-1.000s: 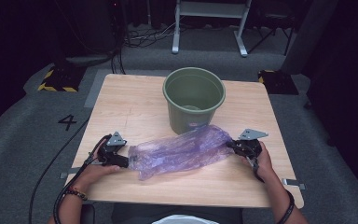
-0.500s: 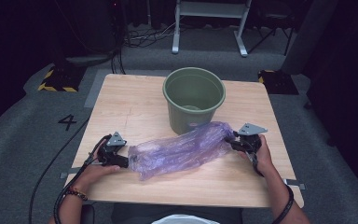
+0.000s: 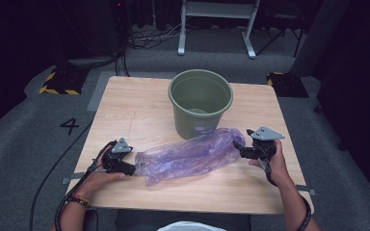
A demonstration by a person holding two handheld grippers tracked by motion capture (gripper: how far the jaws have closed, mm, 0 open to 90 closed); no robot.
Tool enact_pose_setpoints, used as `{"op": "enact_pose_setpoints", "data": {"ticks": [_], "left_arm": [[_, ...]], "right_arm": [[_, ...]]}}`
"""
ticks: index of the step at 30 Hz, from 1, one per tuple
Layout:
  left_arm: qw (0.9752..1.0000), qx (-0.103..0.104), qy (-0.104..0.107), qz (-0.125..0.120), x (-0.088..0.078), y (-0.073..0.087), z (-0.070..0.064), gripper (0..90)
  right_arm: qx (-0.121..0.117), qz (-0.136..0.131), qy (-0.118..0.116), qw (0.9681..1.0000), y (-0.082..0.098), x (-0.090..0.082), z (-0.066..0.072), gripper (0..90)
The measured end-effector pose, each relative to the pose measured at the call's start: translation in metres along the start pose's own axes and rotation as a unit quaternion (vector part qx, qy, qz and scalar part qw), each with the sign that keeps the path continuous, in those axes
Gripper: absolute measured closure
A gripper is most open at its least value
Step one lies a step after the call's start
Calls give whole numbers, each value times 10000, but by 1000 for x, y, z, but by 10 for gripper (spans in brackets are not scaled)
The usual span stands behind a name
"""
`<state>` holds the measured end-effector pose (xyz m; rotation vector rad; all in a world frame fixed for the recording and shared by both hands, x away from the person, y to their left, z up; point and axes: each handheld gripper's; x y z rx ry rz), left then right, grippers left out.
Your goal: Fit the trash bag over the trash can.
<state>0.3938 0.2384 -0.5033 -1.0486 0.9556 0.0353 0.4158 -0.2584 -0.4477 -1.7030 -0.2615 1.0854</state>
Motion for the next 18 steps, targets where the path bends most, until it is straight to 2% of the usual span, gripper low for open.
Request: {"op": "enact_pose_setpoints", "data": {"ticks": [1,2,3,5,6,7,8,10,12,13,14,16,18], "left_arm": [[10000,0,0,0,0,0,0,186],[10000,2,0,0,0,0,0,185],[10000,0,-1,-1,0,0,0,185],[10000,0,-2,0,0,0,0,186],[10000,-16,-2,1,0,0,-1,186],[10000,-16,-2,1,0,0,-1,186],[10000,-8,-10,0,0,0,-1,185],[10000,-6,3,2,0,0,-2,186],[10000,-3,12,-4,0,0,-2,186],[10000,-4,28,-9,0,0,-2,185],[10000,-1,37,-8,-1,1,-2,185],[10000,2,40,-1,-1,1,-2,185],[10000,2,38,-4,-1,1,-2,185]], "right_arm": [[0,0,0,10000,0,0,0,264],[167,-116,-213,9996,0,-3,10,263],[167,-116,-213,9996,0,-3,10,263],[216,-51,-414,9989,4,0,24,246],[247,1,-529,9983,8,7,37,243],[247,1,-529,9983,8,7,37,243],[364,57,-691,9969,13,17,49,209],[431,130,-659,9968,19,27,56,208],[459,167,-645,9967,20,32,57,203],[605,327,-635,9956,24,43,55,200],[636,383,-672,9950,25,47,53,200],[675,495,-559,9949,27,54,50,209],[668,590,-551,9945,26,58,46,225]]}}
Point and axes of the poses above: each handheld gripper's, and its own axes: x roughly forward along the jaws, y roughly out of its underside, z roughly to its left, and after that the axes turned 13 degrees about -y, right-handed
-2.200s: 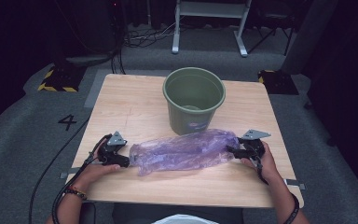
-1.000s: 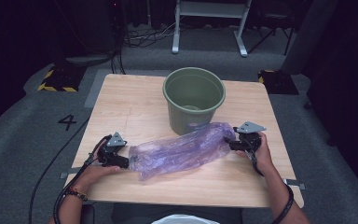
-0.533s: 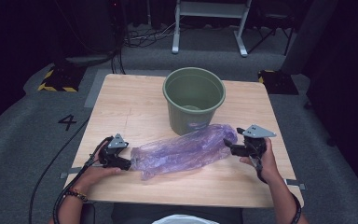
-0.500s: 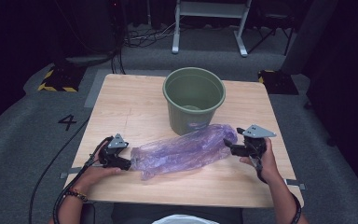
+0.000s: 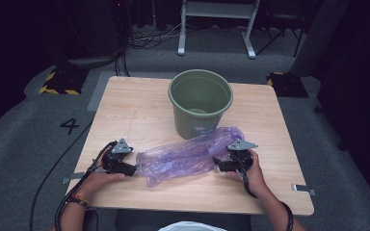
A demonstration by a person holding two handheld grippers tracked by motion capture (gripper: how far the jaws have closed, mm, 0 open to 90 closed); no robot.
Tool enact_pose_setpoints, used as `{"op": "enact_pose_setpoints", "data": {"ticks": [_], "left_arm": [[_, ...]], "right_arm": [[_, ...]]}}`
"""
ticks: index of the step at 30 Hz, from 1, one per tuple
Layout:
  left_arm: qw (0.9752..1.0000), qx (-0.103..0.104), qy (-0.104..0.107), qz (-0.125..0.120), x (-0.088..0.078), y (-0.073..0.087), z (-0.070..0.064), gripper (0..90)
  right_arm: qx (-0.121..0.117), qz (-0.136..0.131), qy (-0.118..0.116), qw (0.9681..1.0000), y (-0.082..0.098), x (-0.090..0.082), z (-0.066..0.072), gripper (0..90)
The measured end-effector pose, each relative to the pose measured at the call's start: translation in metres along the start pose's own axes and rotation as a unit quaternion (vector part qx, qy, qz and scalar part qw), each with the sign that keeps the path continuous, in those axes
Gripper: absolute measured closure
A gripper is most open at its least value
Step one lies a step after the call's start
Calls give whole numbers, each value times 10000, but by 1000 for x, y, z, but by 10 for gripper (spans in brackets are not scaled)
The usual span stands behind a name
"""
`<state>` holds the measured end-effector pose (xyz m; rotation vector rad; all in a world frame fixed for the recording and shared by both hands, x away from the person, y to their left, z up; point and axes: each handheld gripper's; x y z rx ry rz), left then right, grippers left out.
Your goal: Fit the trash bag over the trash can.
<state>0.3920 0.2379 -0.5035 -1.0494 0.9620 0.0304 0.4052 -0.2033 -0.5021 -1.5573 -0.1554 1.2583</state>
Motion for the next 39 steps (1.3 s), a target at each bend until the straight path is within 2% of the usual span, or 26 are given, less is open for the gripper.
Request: {"op": "enact_pose_setpoints", "data": {"ticks": [3,4,5,6,7,8,9,10,11,12,14,15,16,20,23,27,31,39], "left_arm": [[10000,-1,-8,-4,0,0,0,185],[10000,15,-18,-9,0,0,0,185],[10000,19,-19,-9,0,0,0,186],[10000,19,-19,-9,0,0,0,185],[10000,19,-19,-9,0,0,0,185],[10000,17,-17,-8,0,0,0,185],[10000,17,-17,-8,0,0,0,185],[10000,17,-17,-10,0,0,0,185],[10000,17,-17,-10,0,0,0,185],[10000,4,-18,-4,-1,1,0,185],[10000,12,-20,-5,-1,1,1,185],[10000,12,-20,-5,-1,1,1,185],[10000,15,-19,-4,-1,1,1,185],[10000,20,-9,4,-1,1,1,184],[10000,22,-7,3,-1,1,1,184],[10000,21,-6,4,-1,1,1,184],[10000,23,10,5,-1,1,1,182],[10000,17,14,4,-1,1,1,181]], "right_arm": [[-6,141,111,9998,-2,3,-5,252],[103,143,66,9998,-2,3,-7,264],[82,139,57,9999,-2,3,-7,310],[-2,145,-50,9999,-3,2,-8,354],[-2,145,-50,9999,-3,2,-8,354],[-31,177,-135,9997,-5,1,-10,498],[-31,177,-135,9997,-5,1,-10,498],[-32,154,-171,9997,-5,0,-14,630],[-32,154,-171,9997,-5,0,-14,630],[-70,107,-213,9997,-5,-1,-18,714],[-80,82,-225,9997,-4,-3,-21,783],[-80,82,-225,9997,-4,-3,-21,783],[-158,52,-229,9996,-2,-4,-23,858],[-286,-31,-302,9991,0,-7,-25,894],[-293,-141,-332,9989,-1,-11,-25,896],[-472,-366,-219,9980,-4,-23,-23,899],[-526,-568,-154,9969,-6,-31,-24,900],[-721,-785,-79,9943,-10,-42,-25,900]]}}
Point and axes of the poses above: each handheld gripper's, and its own axes: x roughly forward along the jaws, y roughly out of its underside, z roughly to its left, and after that the axes turned 13 degrees about -y, right-handed
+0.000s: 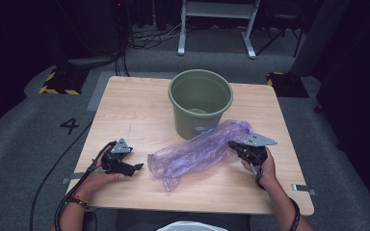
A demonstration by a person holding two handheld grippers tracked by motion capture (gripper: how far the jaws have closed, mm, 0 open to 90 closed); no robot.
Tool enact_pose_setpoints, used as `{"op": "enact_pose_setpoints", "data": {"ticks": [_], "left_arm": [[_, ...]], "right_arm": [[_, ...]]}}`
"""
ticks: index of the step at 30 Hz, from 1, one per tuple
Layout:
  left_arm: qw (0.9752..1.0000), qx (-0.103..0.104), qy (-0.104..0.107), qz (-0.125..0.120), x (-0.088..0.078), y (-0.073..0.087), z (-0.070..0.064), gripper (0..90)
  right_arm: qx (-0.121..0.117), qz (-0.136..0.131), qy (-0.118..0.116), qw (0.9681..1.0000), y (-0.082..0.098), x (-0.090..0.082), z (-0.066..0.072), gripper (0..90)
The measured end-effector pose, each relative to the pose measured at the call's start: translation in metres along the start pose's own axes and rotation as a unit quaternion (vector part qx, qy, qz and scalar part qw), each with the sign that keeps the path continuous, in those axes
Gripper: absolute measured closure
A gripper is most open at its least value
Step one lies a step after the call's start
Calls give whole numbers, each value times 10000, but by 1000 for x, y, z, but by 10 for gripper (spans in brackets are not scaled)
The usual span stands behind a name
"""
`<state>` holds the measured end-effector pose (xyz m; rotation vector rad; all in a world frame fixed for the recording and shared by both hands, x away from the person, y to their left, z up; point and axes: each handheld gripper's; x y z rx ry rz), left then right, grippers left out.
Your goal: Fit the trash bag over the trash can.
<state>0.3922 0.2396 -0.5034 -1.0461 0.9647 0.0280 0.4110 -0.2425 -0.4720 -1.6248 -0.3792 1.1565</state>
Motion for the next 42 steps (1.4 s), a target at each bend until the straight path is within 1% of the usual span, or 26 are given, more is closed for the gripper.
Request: {"op": "enact_pose_setpoints", "data": {"ticks": [6,8,10,11,12,13,14,15,17,22,23,26,27,28,29,30,31,32,33,34,35,36,37,39,40,42], "left_arm": [[10000,-29,7,-5,0,0,0,180],[10000,-60,-9,0,0,0,1,181],[9999,-148,-7,-9,0,1,3,182],[9996,-284,9,13,0,0,7,182],[9996,-284,9,13,0,0,7,187],[9988,-497,31,25,0,0,10,193],[9988,-497,31,25,0,0,10,196],[9982,-593,-18,31,-1,0,13,205],[9985,-545,-81,14,-1,-2,13,209],[9987,-483,-34,-158,-7,-13,10,200],[9988,-362,-42,-319,-13,-23,7,198],[9980,-385,52,-495,-20,-31,3,193],[9968,-338,180,-697,-29,-42,-3,188],[9968,-338,180,-697,-29,-42,-3,185],[9957,-195,268,-863,-38,-53,-13,183],[9957,-195,268,-863,-38,-53,-13,178],[9942,-72,344,-1016,-44,-65,-24,170],[9942,-72,344,-1016,-44,-65,-24,167],[9916,3,555,-1170,-47,-78,-37,164],[9916,3,555,-1170,-47,-78,-37,158],[9900,97,710,-1216,-48,-87,-49,158],[9900,97,710,-1216,-48,-87,-49,157],[9907,345,645,-1144,-45,-96,-66,157],[9915,426,581,-1087,-43,-99,-72,157],[9914,530,571,-1053,-40,-102,-78,157],[9905,594,651,-1056,-36,-105,-82,156]], "right_arm": [[-373,-318,76,9988,-10,-11,1,900],[-589,-443,118,9972,-17,-18,4,900],[-692,-470,156,9964,-19,-20,5,900],[-802,-546,196,9951,-23,-25,6,900],[-802,-546,196,9951,-23,-25,6,900],[-963,-619,240,9931,-27,-29,8,900],[-963,-619,240,9931,-27,-29,8,900],[-1068,-713,233,9914,-33,-32,8,900],[-1187,-790,265,9894,-38,-35,10,900],[-1342,-999,161,9858,-46,-41,16,900],[-1433,-1085,124,9836,-50,-44,19,900],[-1492,-1134,92,9822,-54,-47,22,900],[-1561,-1177,90,9807,-59,-50,24,900],[-1572,-1185,81,9804,-61,-51,25,900],[-1639,-1211,59,9790,-65,-52,26,900],[-1639,-1211,59,9790,-65,-52,26,900],[-1760,-1239,61,9765,-71,-53,29,900],[-1760,-1239,61,9765,-71,-53,29,900],[-1851,-1258,12,9746,-77,-53,32,900],[-1851,-1258,12,9746,-77,-53,32,900],[-1928,-1273,2,9730,-82,-53,36,900],[-1928,-1273,2,9730,-82,-53,36,900],[-1980,-1285,-46,9717,-86,-52,40,900],[-1998,-1288,-62,9713,-87,-51,42,900],[-2084,-1279,-126,9696,-90,-50,45,900],[-2103,-1276,-135,9692,-91,-49,46,900]]}}
Point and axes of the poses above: each handheld gripper's, and its own axes: x roughly forward along the jaws, y roughly out of its underside, z roughly to its left, and after that the axes turned 13 degrees about -y, right-handed
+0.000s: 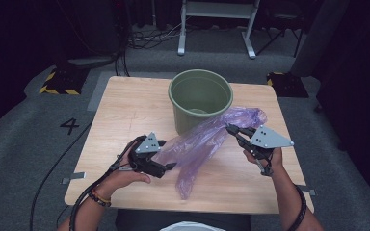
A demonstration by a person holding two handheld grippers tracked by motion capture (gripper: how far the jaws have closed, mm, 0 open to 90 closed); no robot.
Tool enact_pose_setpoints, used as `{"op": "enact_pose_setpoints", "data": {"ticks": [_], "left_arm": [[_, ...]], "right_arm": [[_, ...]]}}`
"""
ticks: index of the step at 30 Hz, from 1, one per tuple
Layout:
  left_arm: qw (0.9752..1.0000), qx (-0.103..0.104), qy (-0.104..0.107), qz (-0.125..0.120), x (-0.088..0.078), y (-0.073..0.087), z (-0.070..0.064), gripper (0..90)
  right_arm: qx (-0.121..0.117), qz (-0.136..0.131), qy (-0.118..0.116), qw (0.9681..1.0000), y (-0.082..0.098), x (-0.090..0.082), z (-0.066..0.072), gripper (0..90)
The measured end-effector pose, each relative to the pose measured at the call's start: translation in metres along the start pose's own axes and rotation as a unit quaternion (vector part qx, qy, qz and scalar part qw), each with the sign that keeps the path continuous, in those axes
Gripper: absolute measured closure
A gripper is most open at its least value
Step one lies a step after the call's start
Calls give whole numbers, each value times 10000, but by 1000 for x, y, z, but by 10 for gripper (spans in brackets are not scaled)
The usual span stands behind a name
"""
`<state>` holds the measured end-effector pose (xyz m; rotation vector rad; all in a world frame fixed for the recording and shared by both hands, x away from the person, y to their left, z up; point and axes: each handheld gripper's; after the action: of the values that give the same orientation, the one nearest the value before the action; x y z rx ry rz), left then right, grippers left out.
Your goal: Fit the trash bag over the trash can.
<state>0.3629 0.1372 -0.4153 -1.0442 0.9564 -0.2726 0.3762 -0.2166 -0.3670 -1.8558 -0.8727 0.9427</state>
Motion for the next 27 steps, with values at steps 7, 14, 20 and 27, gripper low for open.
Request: {"op": "enact_pose_setpoints", "data": {"ticks": [7,14,20,27], "left_arm": [[9996,263,-53,111,23,-12,-13,167],[9997,223,3,59,36,-15,-17,319],[9987,502,-10,10,41,-19,-26,662],[9982,469,-39,-371,29,-22,-25,893]], "right_arm": [[-163,-58,-165,9997,-11,8,4,900],[-299,-178,-313,9989,-21,15,11,900],[-539,-304,-468,9970,-35,22,16,900],[-882,-495,-587,9931,-55,26,18,900]]}}
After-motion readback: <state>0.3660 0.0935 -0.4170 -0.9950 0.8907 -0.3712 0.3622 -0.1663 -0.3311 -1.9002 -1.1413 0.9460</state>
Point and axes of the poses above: each handheld gripper's, and its own axes: x roughly forward along the jaws, y roughly out of its underside, z roughly to its left, and after that the axes turned 13 degrees about -y, right-handed
